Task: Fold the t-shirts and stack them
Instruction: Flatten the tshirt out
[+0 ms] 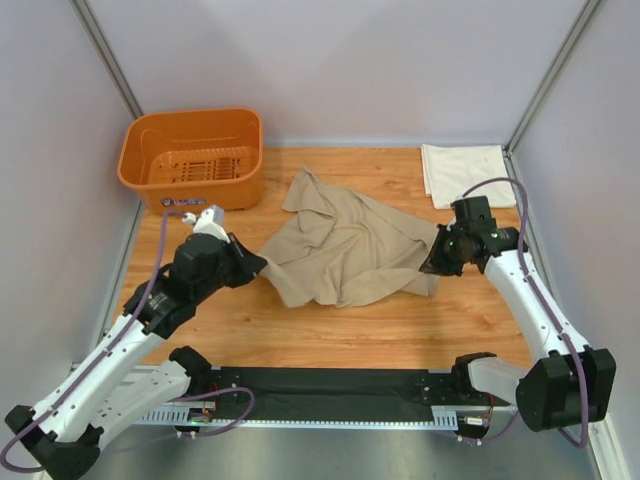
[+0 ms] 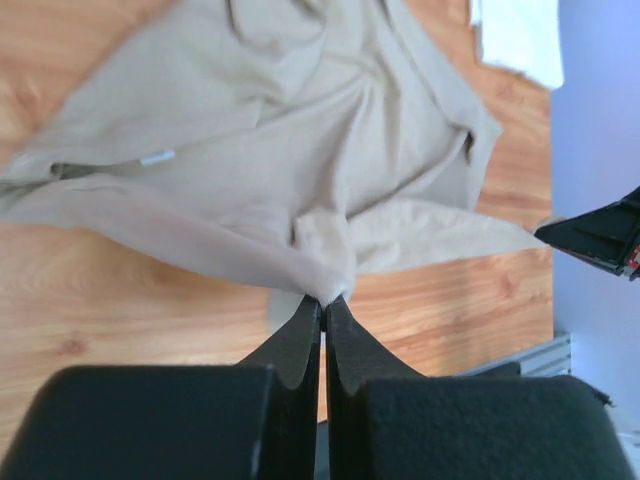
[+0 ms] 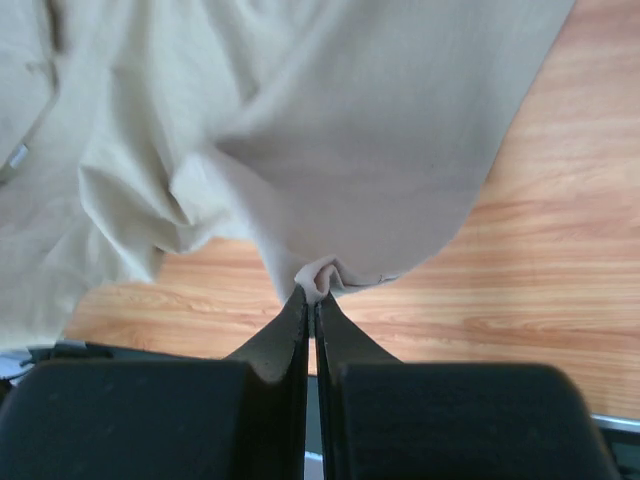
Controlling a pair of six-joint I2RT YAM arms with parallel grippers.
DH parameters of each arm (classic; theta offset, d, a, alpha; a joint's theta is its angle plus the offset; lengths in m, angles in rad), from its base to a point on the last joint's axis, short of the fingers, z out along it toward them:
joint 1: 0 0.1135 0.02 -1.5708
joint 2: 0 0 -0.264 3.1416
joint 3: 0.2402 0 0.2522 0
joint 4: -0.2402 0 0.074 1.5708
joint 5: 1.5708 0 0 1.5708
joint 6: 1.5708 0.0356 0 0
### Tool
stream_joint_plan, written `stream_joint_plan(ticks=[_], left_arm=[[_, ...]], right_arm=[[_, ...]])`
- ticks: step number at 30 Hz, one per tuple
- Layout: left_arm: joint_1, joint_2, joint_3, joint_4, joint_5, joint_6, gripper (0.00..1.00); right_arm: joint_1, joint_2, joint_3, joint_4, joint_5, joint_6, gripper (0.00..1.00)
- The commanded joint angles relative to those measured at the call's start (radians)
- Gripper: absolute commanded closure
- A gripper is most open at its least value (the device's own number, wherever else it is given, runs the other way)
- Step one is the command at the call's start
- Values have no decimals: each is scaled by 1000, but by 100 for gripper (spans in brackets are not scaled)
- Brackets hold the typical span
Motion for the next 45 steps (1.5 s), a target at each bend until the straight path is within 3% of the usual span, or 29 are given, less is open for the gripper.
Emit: stream_joint_plan(ticks=[1,6,11,15,22,26,29,33,37,42,45], left_arm=[[19,-5,183,-176,-103,126,100],[53,78,433,-222,-198,327,100],[67,145,662,-170,-281,496,100],[67,153,795,-86,-116,631,100],[67,106,1090,-144,70,760,100],[67,74,1279,-204,124,770,100],[67,78,1420,-233,245,761,100],[67,63,1413,-190,297,726,100],[67,118,1307,-169,283,760,100],[67,219,996,-16,210,825,100],[71,364,913,58,179,864,100]], right_arm=[[-14,7,164,-48,114,-42,100],[-40,36,352,-117,177,-39,100],[-48,39,551,-206,220,-40,100],[-47,-36,704,-249,267,-58,100],[-47,-258,836,-312,274,-83,100],[-48,-369,896,-372,177,-54,100],[-48,-458,919,-401,111,0,100],[-48,-498,936,-464,85,44,100],[-48,-491,854,-450,120,70,100],[-48,-436,610,-332,235,76,100],[-48,-365,439,-206,361,55,100]])
